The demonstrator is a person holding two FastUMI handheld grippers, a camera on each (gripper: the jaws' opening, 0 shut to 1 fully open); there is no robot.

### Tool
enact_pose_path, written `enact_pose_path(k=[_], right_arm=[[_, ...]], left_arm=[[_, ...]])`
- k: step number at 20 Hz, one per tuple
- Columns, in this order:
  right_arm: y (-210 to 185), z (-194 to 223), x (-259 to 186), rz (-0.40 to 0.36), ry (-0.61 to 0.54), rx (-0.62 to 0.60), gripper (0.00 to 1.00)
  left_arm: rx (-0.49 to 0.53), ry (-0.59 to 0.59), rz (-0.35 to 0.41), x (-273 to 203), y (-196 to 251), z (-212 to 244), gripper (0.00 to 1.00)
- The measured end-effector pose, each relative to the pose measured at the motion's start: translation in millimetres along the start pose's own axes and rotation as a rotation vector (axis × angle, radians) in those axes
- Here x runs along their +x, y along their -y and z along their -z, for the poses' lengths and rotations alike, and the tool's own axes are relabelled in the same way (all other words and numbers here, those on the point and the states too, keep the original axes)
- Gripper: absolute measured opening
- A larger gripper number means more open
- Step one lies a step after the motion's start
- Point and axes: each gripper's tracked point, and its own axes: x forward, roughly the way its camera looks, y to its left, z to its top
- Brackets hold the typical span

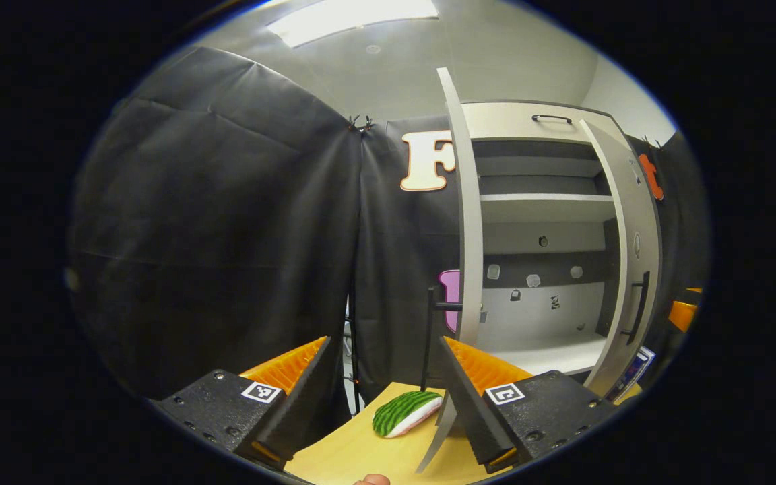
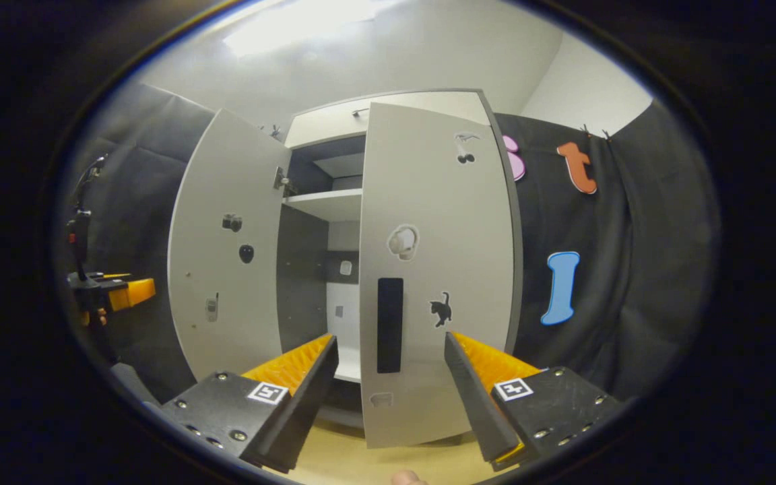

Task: Grasp the bottle in the cabinet with the left hand and place it on the coaster, then close the right door with the right hand and the left door with the left hand.

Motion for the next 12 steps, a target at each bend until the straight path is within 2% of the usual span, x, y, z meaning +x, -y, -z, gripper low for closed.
enact_pose_path(k=[2, 12], right_arm=[[-2.0, 3.5, -1.7, 0.021, -0.003, 0.000, 0.95], [-5.2, 25.0, -14.6, 0.117, -0.038, 0.025, 0.95]], left_arm=[[0.009, -0.003, 0.020, 9.6, -1.2, 3.9, 0.95], [0.016, -0.049, 0.162, 33.7, 11.9, 24.1, 0.94]])
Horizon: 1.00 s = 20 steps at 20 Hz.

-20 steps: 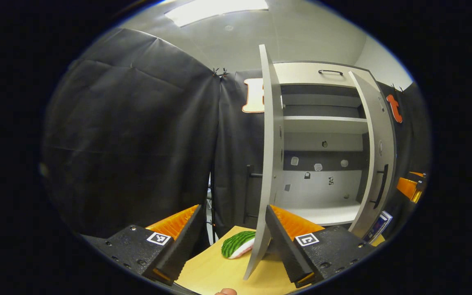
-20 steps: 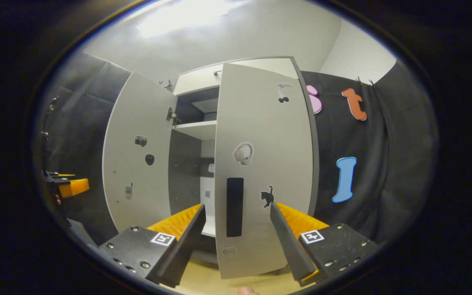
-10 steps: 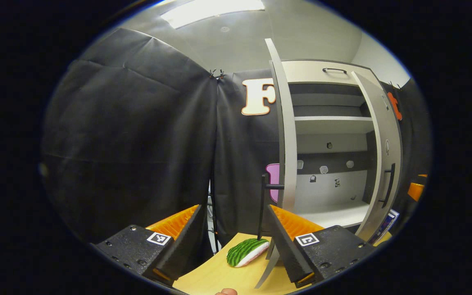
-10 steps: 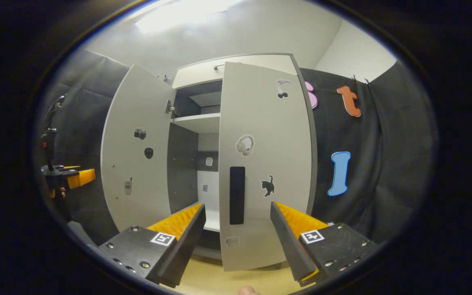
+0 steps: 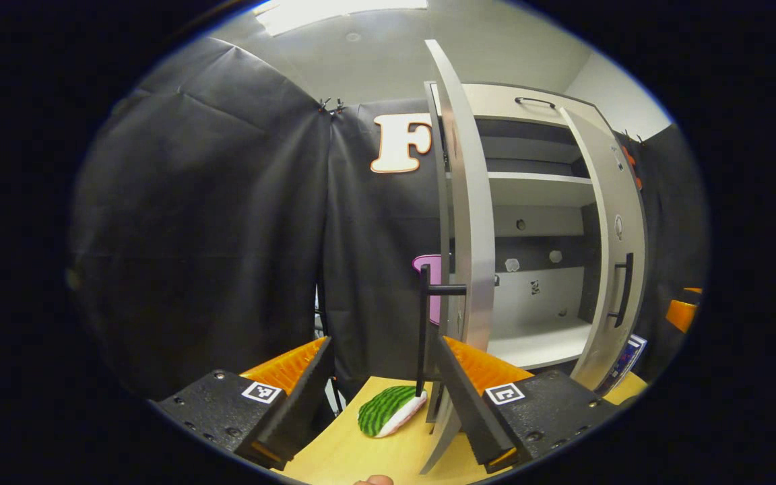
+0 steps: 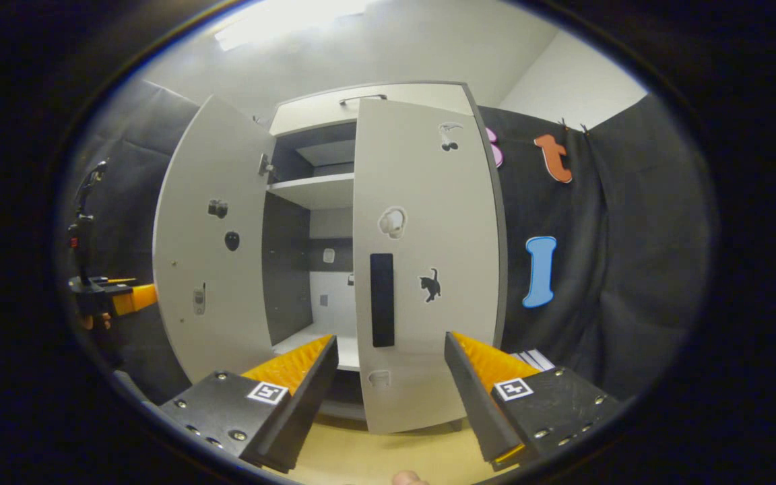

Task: Grasp the bottle in the cabinet with the left hand and place it on the coaster, then close the right door with the right hand and the left door with the left hand.

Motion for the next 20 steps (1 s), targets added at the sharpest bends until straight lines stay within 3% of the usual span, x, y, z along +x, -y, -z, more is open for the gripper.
enact_pose_path(k=[1, 3, 4, 7, 8, 13, 20], right_arm=[[0.4, 1.2, -0.8, 0.005, -0.001, 0.005, 0.95], [-1.1, 3.3, -1.6, 0.006, -0.004, 0.018, 0.96], [-2.4, 4.0, -2.1, 0.004, -0.007, 0.024, 0.95], [-2.1, 2.9, -3.5, 0.001, -0.004, 0.024, 0.96], [-0.9, 2.1, -3.7, 0.002, -0.001, 0.021, 0.96], [5.7, 0.2, -4.3, 0.010, -0.002, 0.018, 0.96], [34.6, 0.7, -12.6, 0.054, -0.013, -0.003, 0.96]], left_arm=[[0.008, 0.002, 0.019, -0.1, 2.0, -1.3, 0.89], [0.013, 0.004, 0.059, 0.7, 7.1, -4.0, 0.93], [0.009, 0.005, 0.071, -1.2, 7.2, -3.5, 0.86], [0.001, 0.006, 0.085, -1.1, 8.4, -3.4, 0.96], [0.002, 0.007, 0.095, -1.9, 11.4, -3.8, 0.90], [-0.016, 0.016, 0.178, -9.3, 43.3, -3.1, 0.90], [-0.028, 0.020, 0.225, -7.2, 74.2, -2.5, 0.90]])
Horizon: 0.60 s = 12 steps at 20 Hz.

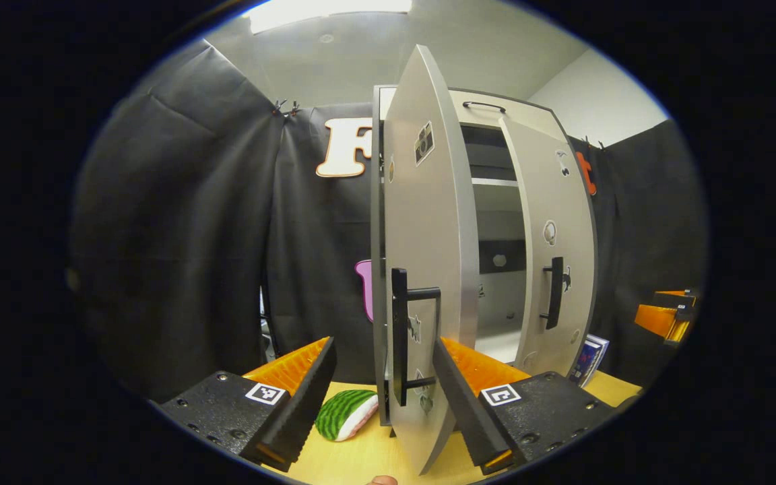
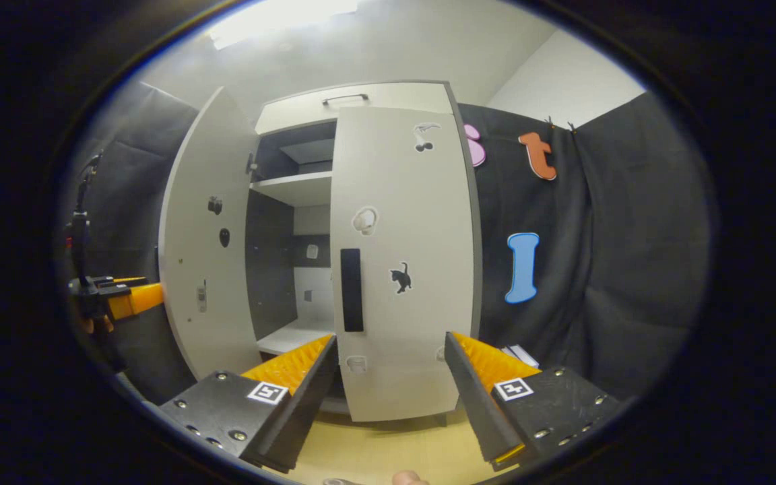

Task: Grasp the bottle in the cabinet with the left hand and place it on the coaster, then close the right door with the right hand and the left door with the left hand.

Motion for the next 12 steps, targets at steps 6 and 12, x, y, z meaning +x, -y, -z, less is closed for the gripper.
enact_pose_path(k=[6, 12], right_arm=[[17.2, -4.4, -2.4, 0.031, 0.005, -0.022, 0.96], [43.2, -2.2, -10.0, 0.097, 0.000, -0.039, 0.96]], left_arm=[[-0.031, -0.007, 0.074, 11.2, 32.6, 1.2, 0.90], [-0.019, -0.017, 0.125, 33.0, 61.6, 5.1, 0.90]])
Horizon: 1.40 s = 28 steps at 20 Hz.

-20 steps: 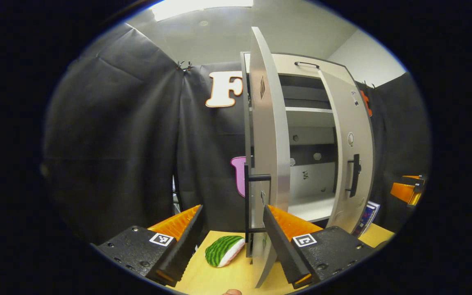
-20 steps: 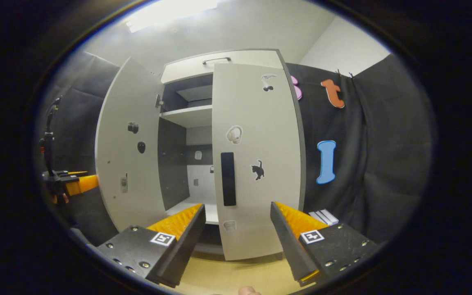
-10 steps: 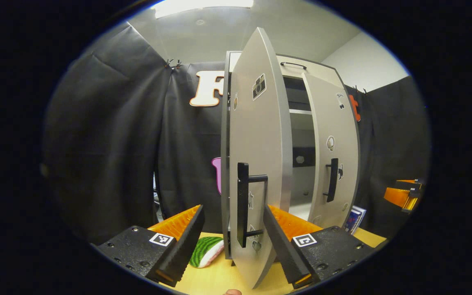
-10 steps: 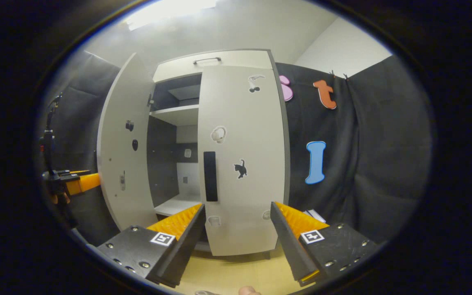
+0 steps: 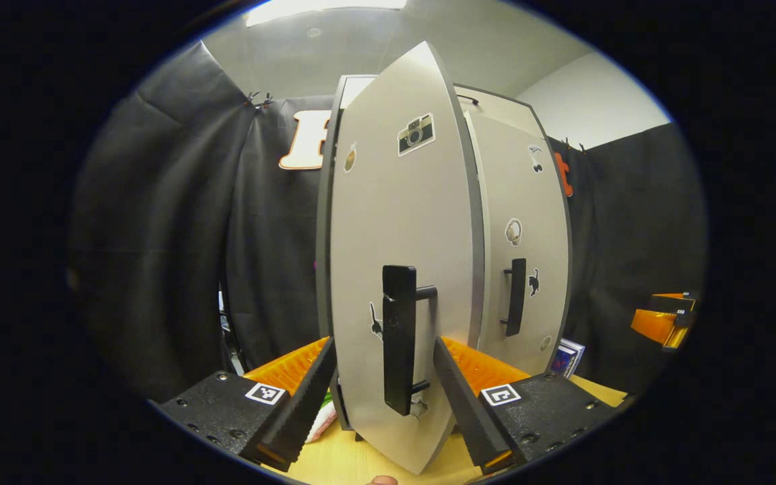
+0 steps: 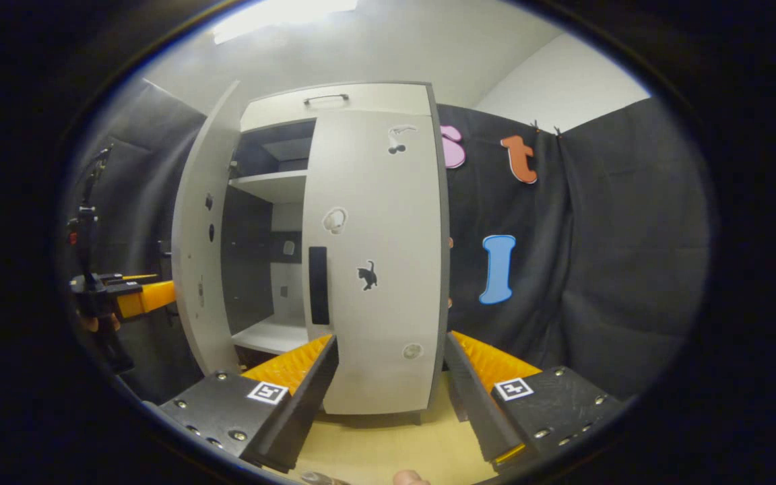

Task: Grasp the bottle in the cabinet with the left hand and place it on the coaster, then close the right door with the right hand and the left door with the left hand.

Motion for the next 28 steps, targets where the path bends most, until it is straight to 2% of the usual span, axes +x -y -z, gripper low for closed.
enact_pose_path(k=[3, 6, 7, 9, 10, 11, 12, 14, 15, 17, 21, 24, 28], right_arm=[[17.8, 0.7, -3.0, 0.048, 0.002, -0.008, 0.96], [39.3, -0.1, -9.6, 0.104, 0.010, -0.012, 0.96], [47.1, -0.1, -11.9, 0.125, 0.012, -0.014, 0.96], [62.7, 1.6, -17.0, 0.165, 0.010, -0.011, 0.96], [69.3, 3.0, -18.9, 0.183, 0.008, -0.006, 0.96], [76.9, 4.5, -21.0, 0.199, 0.006, 0.001, 0.96], [83.0, 4.8, -23.2, 0.213, 0.005, 0.008, 0.96], [93.1, 6.1, -25.5, 0.236, 0.005, 0.017, 0.96], [97.9, 6.7, -26.3, 0.245, 0.004, 0.019, 0.96], [105.7, 7.6, -26.6, 0.260, 0.005, 0.020, 0.96], [110.7, 3.7, -25.0, 0.258, 0.020, 0.034, 0.96], [107.0, 5.0, -17.7, 0.229, 0.016, 0.043, 0.95], [93.5, -5.3, -9.2, 0.175, 0.035, 0.045, 0.96]], left_arm=[[-0.040, 0.001, 0.067, 14.5, 27.5, 0.7, 0.90], [-0.047, -0.012, 0.101, 34.1, 49.3, 4.3, 0.90], [-0.049, -0.008, 0.118, 38.7, 57.1, 2.3, 0.85], [-0.050, 0.001, 0.152, 47.5, 72.0, -0.8, 0.85], [-0.045, 0.005, 0.163, 50.6, 77.0, -2.0, 0.90], [-0.039, 0.007, 0.170, 53.5, 81.5, -2.6, 0.90], [-0.034, 0.010, 0.175, 59.0, 87.7, -2.8, 0.85], [-0.031, 0.015, 0.193, 64.7, 97.7, -5.6, 0.85], [-0.034, 0.020, 0.205, 66.6, 103.0, -7.8, 0.90], [-0.031, 0.026, 0.207, 70.4, 109.9, -11.6, 0.90], [-0.022, 0.024, 0.196, 82.2, 113.3, -12.5, 0.93], [-0.051, 0.032, 0.178, 89.0, 114.6, -14.0, 0.93], [-0.034, 0.033, 0.136, 90.2, 115.3, -16.0, 0.93]])
